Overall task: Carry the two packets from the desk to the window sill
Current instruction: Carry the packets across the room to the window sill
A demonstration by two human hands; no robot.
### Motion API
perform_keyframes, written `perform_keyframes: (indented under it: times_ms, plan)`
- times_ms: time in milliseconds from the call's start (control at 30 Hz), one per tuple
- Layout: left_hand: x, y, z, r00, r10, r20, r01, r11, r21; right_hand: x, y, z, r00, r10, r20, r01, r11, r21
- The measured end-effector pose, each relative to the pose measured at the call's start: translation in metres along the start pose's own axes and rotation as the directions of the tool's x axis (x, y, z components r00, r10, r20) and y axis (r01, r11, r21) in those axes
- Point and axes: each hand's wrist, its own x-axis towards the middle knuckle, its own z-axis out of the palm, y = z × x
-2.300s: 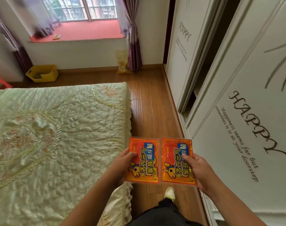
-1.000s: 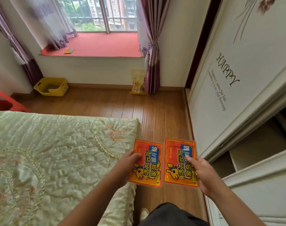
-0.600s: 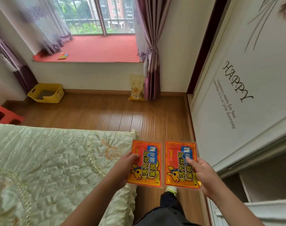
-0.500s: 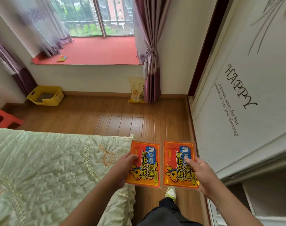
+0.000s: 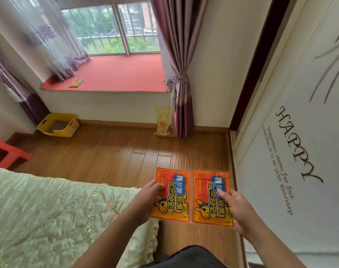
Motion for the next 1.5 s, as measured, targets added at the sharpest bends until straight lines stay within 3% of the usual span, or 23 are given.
perform_keyframes:
  times_ms: [333,933,1233,1500]
  plan:
    - [0.103,0.049,-0.009,0.999,-0.038,-0.014,0.037,0.999,-0.011,0.101,-0.055,0.014,0.998,0.057,-0.02,-0.058,0.997,-0.051]
    - [0.272,0.212,-0.08,0.996,0.012,-0.087,-0.019,0.997,-0.077,0.313,-0.211,0.096,0.996,0.048,0.07,-0.033,0.98,-0.198]
    - [0.352,0.279,-0.079,0.978,0.018,-0.207,-0.041,0.994,-0.105,0.436,-0.294,0.125,0.964,0.101,0.247,-0.045,0.973,-0.225]
    - [0.383,0.314,-0.109,0.932,-0.012,-0.362,-0.082,0.967,-0.243,0.515,-0.347,0.169,0.907,0.169,0.385,-0.057,0.956,-0.287]
